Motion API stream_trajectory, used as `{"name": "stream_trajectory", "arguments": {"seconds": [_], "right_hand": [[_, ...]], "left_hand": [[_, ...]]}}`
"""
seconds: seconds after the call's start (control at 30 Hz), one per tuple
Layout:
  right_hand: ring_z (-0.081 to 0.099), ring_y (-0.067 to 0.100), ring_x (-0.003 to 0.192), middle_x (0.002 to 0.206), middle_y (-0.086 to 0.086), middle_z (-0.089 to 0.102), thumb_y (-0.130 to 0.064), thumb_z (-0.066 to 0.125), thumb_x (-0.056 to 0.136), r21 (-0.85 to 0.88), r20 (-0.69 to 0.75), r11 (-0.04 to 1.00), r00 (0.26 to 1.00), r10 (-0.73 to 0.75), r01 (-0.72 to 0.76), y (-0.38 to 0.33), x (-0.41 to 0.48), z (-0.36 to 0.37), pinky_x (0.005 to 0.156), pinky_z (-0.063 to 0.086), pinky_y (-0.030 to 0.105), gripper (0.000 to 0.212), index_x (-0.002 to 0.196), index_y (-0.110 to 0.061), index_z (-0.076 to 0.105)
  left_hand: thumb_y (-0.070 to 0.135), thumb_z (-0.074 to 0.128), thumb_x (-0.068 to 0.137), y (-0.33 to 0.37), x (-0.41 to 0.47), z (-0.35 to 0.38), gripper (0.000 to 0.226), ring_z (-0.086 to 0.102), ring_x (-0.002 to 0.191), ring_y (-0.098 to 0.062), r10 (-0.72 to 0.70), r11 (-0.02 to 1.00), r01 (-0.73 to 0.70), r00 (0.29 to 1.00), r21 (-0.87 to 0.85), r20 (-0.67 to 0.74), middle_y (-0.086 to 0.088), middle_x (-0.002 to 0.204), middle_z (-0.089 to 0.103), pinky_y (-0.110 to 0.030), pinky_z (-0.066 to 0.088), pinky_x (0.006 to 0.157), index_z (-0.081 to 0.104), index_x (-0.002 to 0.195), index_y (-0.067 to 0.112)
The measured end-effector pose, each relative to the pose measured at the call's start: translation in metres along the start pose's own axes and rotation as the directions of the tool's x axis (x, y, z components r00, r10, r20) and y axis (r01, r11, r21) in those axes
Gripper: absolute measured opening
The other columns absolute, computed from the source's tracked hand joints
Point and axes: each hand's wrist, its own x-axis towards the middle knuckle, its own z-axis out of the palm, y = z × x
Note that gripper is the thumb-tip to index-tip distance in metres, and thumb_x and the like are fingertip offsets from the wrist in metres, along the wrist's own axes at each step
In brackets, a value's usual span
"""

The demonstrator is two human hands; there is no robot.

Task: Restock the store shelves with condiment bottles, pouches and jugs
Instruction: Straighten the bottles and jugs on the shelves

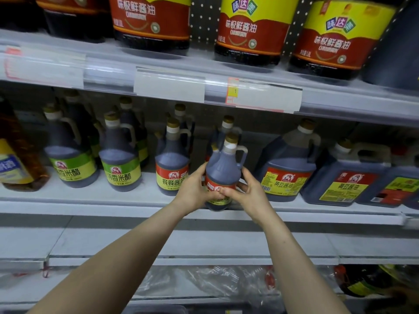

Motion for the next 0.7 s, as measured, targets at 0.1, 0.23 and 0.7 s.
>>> {"name": "stream_trajectory", "arguments": {"seconds": [0.1, 0.23, 0.7], "right_hand": [[0.056, 0.010, 0.120, 0.127, -0.023, 0.055, -0.024, 0.084, 0.080, 0.024, 0.011, 1.000, 1.000, 0.005, -0.005, 0.002, 0.009, 0.000, 0.100, 0.053, 0.036, 0.079, 0.145, -0.037, 0.041], [0.059, 0.010, 0.118, 0.126, -0.022, 0.058, -0.024, 0.085, 0.080, 0.031, 0.009, 0.999, 1.000, -0.008, 0.008, 0.005, 0.015, -0.001, 0.098, 0.054, 0.034, 0.073, 0.137, -0.043, 0.043], [0.060, -0.017, 0.098, 0.109, -0.035, 0.060, -0.025, 0.082, 0.083, 0.014, 0.030, 0.999, 0.998, 0.048, -0.049, 0.011, 0.037, -0.004, 0.071, 0.050, 0.006, 0.043, 0.110, -0.043, 0.054]], "left_hand": [[0.024, 0.085, 0.075, -0.003, 0.005, 0.003, 0.084, 0.059, 0.124, -0.023, 0.001, 0.999, 0.000, 0.999, 0.036, -0.034, 0.001, 0.136, 0.061, -0.026, 0.045, 0.092, 0.040, 0.146, 0.022], [0.027, 0.084, 0.076, -0.006, 0.008, 0.005, 0.081, 0.060, 0.122, -0.024, 0.001, 0.998, 0.003, 0.998, 0.067, -0.057, -0.001, 0.135, 0.061, -0.027, 0.046, 0.092, 0.041, 0.144, 0.020], [0.030, 0.084, 0.075, -0.002, 0.024, 0.009, 0.062, 0.062, 0.115, -0.026, -0.060, 0.992, 0.068, 0.995, 0.110, -0.075, -0.006, 0.124, 0.065, -0.037, 0.052, 0.096, 0.049, 0.123, 0.012]]}}
